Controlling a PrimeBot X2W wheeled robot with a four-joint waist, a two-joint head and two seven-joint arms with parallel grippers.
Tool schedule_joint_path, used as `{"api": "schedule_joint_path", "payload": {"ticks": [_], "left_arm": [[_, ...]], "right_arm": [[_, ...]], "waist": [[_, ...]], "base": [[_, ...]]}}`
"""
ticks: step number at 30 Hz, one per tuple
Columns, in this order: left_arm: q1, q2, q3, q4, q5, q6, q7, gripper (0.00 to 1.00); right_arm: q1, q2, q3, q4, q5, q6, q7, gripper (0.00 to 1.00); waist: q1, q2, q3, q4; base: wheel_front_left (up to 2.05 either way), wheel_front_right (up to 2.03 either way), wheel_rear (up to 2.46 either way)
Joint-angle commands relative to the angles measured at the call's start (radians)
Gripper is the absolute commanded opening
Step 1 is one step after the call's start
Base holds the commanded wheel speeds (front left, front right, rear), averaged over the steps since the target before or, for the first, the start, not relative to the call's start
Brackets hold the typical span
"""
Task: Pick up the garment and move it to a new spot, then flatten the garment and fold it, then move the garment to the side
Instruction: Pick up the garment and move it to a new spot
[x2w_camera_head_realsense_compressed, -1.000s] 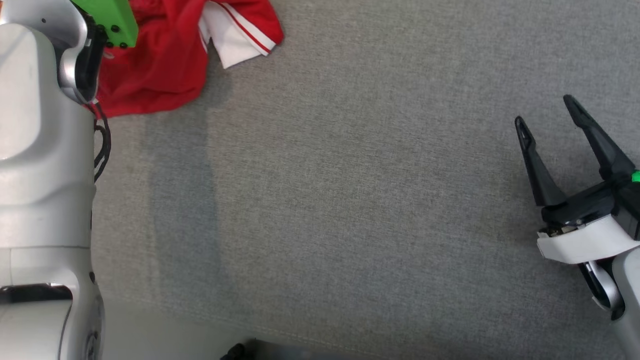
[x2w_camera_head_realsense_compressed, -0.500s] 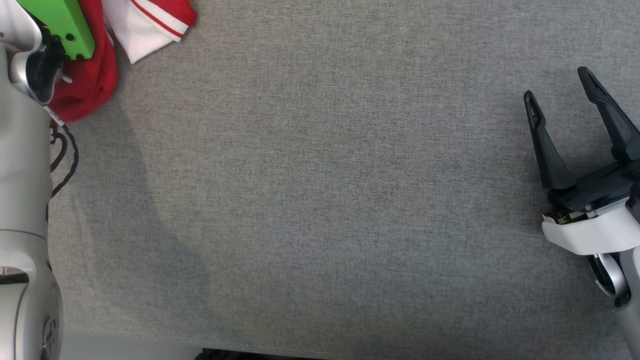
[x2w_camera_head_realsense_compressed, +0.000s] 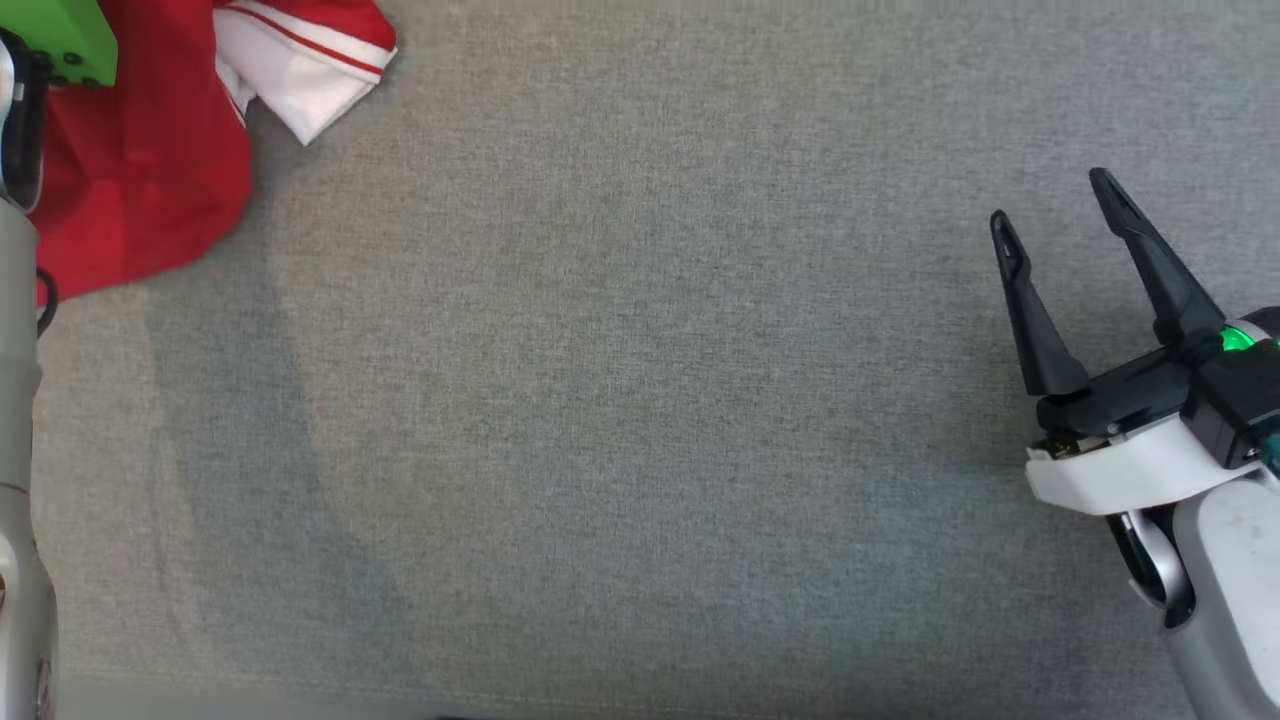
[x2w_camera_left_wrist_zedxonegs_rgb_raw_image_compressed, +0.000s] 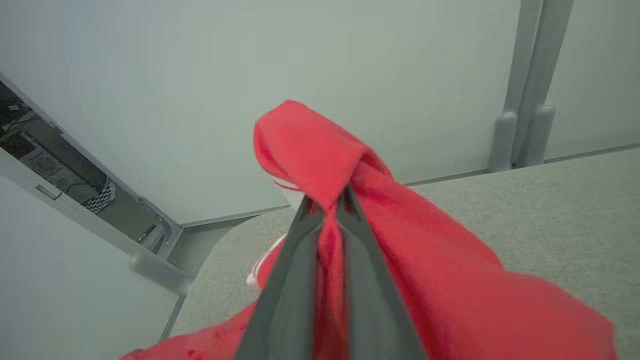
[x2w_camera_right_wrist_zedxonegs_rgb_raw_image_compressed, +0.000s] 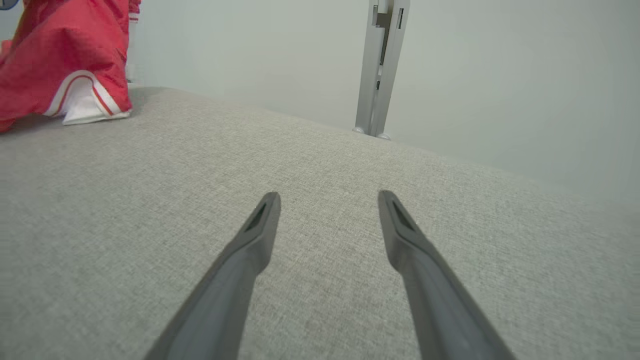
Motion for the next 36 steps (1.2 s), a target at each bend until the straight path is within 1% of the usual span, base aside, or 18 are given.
{"api": "schedule_joint_path", "payload": {"ticks": [1, 4, 9, 13, 18, 22, 24, 28, 32, 36], "left_arm": [[0.016, 0.017, -0.007, -0.02, 0.015, -0.002, -0.022, 0.0], [0.036, 0.016, -0.026, -0.074, 0.003, -0.002, -0.05, 0.0], [0.081, 0.026, -0.075, -0.201, -0.049, -0.002, -0.036, 0.0], [0.117, 0.043, -0.118, -0.337, -0.097, -0.002, 0.018, 0.0], [0.136, 0.036, -0.163, -0.512, -0.159, -0.002, 0.108, 0.0], [0.13, 0.006, -0.197, -0.611, -0.196, -0.002, 0.159, 0.0], [0.124, -0.014, -0.217, -0.641, -0.214, -0.002, 0.177, 0.0], [0.117, -0.05, -0.281, -0.67, -0.206, -0.002, 0.186, 0.0], [0.143, -0.069, -0.355, -0.667, -0.192, -0.002, 0.165, 0.0], [0.211, -0.08, -0.437, -0.65, -0.193, -0.002, 0.115, 0.0]], "right_arm": [[0.011, 0.014, 0.004, 0.007, 0.009, -0.001, 0.0, 1.0], [0.029, 0.043, 0.009, 0.02, 0.01, -0.001, 0.0, 1.0], [0.053, 0.086, 0.016, 0.039, 0.013, -0.001, 0.0, 1.0], [0.071, 0.116, 0.011, 0.047, 0.015, -0.001, 0.0, 1.0], [0.084, 0.153, 0.007, 0.049, 0.017, -0.001, 0.0, 1.0], [0.084, 0.179, 0.014, 0.052, 0.02, -0.001, 0.0, 1.0], [0.078, 0.19, 0.018, 0.052, 0.02, -0.001, 0.0, 1.0], [0.063, 0.207, 0.013, 0.048, 0.021, -0.001, 0.0, 1.0], [0.055, 0.219, 0.005, 0.041, 0.024, -0.001, 0.0, 1.0], [0.057, 0.226, -0.003, 0.034, 0.024, -0.001, 0.0, 1.0]], "waist": [[0.0, 0.0, -0.095, -0.031], [0.0, 0.0, -0.158, -0.059], [0.0, 0.0, -0.258, -0.123], [0.0, 0.0, -0.322, -0.188], [0.0, 0.0, -0.367, -0.283], [0.0, 0.0, -0.376, -0.36], [0.0, 0.0, -0.372, -0.398], [0.0, 0.0, -0.355, -0.461], [0.0, 0.0, -0.329, -0.496], [0.0, 0.0, -0.296, -0.496]], "base": [[0.0, 0.0, 0.0], [0.0, 0.0, 0.0], [0.0, 0.0, 0.0], [0.0, 0.0, 0.0], [0.0, 0.0, 0.0], [0.0, 0.0, 0.0], [0.0, 0.0, 0.0], [0.0, 0.0, 0.0], [0.0, 0.0, 0.0], [0.0, 0.0, 0.0]]}}
